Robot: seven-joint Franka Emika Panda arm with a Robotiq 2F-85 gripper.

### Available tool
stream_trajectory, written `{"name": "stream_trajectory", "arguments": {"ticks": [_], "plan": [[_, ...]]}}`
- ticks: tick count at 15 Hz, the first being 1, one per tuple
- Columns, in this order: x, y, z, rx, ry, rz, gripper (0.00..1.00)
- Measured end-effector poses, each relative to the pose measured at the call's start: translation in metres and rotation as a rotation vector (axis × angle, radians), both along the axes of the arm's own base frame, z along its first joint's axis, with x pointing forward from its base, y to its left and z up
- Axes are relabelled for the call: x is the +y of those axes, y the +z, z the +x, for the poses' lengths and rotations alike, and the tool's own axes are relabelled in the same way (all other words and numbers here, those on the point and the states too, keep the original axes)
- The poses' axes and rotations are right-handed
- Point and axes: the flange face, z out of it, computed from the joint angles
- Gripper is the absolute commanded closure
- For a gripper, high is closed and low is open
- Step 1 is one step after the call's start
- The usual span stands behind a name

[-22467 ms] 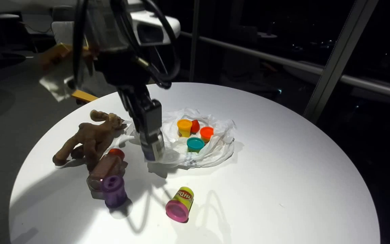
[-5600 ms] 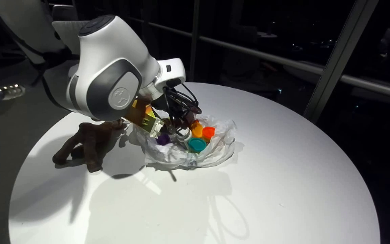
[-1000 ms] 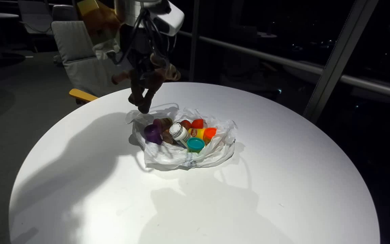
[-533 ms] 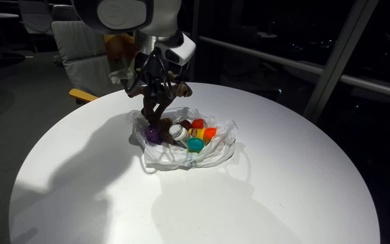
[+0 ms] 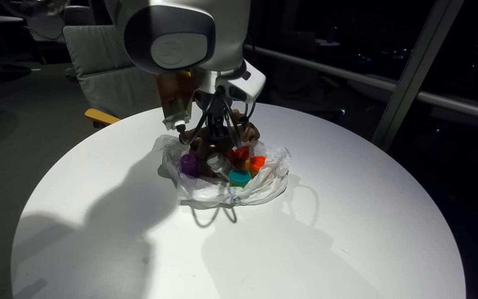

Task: Put all the contents in the white plastic bag

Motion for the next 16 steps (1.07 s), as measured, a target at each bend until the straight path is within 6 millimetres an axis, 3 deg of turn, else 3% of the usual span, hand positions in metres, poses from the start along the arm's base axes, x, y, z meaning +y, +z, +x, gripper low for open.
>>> {"name": "stream_trajectory", "arguments": {"ticks": [5, 6, 11, 16], "plan": [[-0.013, -0.001, 0.001, 0.0, 0.015, -0.034, 0.05], [-0.012, 0.002, 0.001, -0.005, 0.018, -0.036, 0.01], [-0.013, 0.033, -0.005, -0.022, 0.053, -0.077, 0.0], [-0.004, 0.092, -0.043, 0.135, 0.08, -0.169, 0.0]]}}
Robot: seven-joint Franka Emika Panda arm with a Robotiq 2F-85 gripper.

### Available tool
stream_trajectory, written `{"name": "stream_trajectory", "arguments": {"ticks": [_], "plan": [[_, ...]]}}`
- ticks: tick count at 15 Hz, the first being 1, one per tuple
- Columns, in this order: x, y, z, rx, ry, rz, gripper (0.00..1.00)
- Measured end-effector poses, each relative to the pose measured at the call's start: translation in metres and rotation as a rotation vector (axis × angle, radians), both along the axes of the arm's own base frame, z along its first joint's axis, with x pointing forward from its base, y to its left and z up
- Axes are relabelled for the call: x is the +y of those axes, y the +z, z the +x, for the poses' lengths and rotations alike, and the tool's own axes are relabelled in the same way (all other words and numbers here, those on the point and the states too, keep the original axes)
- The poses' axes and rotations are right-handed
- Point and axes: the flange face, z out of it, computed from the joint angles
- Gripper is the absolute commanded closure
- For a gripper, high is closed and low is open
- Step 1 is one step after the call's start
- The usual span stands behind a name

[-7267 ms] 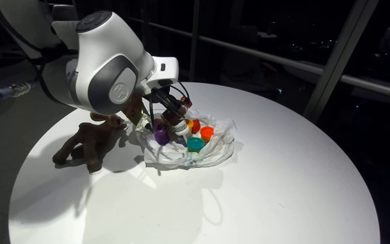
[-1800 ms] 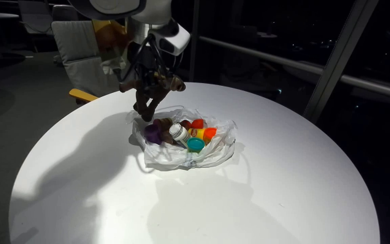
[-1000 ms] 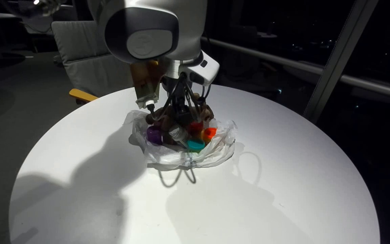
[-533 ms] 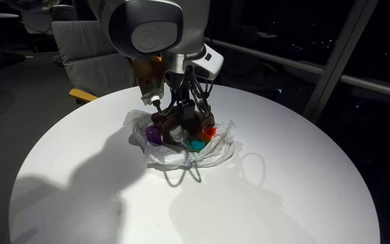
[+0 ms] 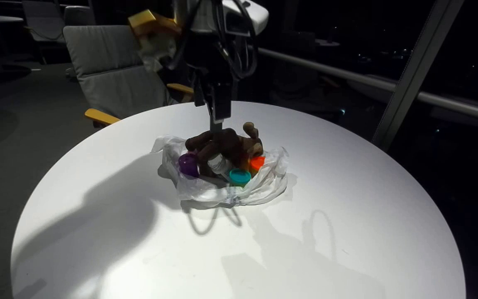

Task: Put all the contents in the white plastic bag

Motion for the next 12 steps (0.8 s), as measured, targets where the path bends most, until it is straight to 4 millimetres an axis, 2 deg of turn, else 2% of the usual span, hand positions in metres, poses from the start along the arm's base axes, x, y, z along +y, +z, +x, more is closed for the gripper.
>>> {"name": "stream_trajectory", "arguments": {"ticks": [4, 8, 10, 12], "plan": [[0.02, 0.061, -0.039, 0.178, 0.01, -0.118, 0.0], [0.055, 0.134, -0.082, 0.282, 0.02, -0.199, 0.0], [0.062, 0.149, -0.092, 0.279, 0.022, -0.207, 0.0], [0.061, 0.147, -0.092, 0.286, 0.019, -0.207, 0.0]]}}
